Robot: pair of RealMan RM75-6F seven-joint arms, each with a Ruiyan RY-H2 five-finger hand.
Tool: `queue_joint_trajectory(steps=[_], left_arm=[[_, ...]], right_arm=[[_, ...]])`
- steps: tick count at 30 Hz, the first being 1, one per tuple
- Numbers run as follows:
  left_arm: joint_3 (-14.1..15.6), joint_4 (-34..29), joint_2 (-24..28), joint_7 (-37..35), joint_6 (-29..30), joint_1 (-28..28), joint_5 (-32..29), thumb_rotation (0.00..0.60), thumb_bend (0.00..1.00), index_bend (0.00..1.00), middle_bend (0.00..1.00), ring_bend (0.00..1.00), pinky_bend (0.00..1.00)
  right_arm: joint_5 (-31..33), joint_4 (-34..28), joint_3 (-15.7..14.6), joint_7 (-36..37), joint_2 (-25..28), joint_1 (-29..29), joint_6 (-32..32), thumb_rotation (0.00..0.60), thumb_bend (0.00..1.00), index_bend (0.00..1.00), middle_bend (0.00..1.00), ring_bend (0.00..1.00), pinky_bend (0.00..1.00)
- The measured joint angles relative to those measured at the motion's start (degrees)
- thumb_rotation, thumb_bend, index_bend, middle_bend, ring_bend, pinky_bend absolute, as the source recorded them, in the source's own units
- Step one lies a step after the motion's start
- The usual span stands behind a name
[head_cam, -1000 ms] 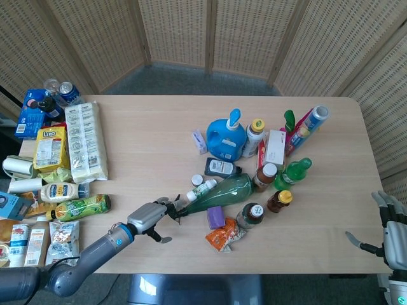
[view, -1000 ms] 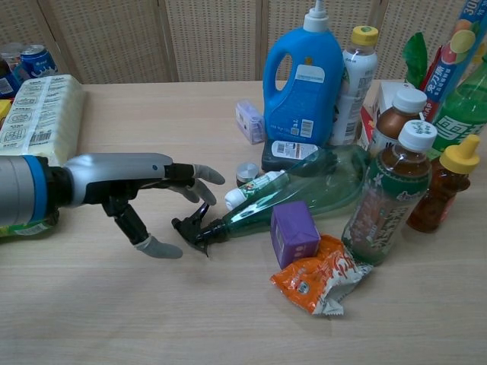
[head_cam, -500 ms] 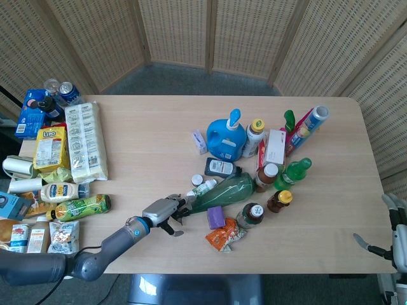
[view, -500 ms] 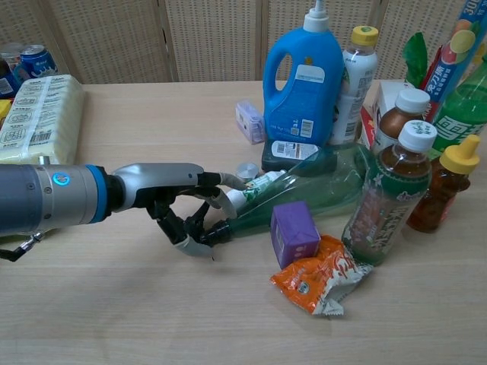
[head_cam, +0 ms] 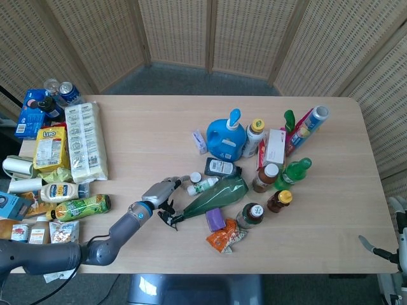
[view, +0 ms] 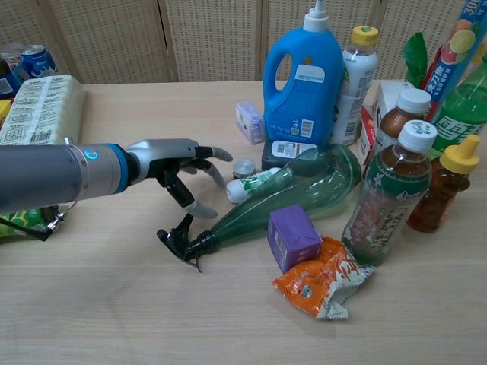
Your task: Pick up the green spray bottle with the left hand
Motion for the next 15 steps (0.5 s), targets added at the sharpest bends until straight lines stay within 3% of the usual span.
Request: queue_joint_trajectory(steps=[7, 15], left_arm=[[-0.85, -6.21, 4.86, -1.15, 4.65, 2.56, 1.55, 0.600, 0.28, 0.00, 0.00, 0.01, 0.00], [0.06, -14.76, 9.08, -5.02, 5.84, 6.13, 12.33, 0.600, 0.28, 0.00, 0.05, 0.05, 0.00]], right_arm=[[-0.34, -0.02, 0.17, 0.07, -0.21, -0.03, 0.12, 0.491, 0.03, 0.00, 0.00, 0.00, 0.00], [-0.87, 0.01, 0.24, 0.21, -0.35, -0.12, 0.33, 0.492, 0.04, 0.00, 0.00, 0.00, 0.00]])
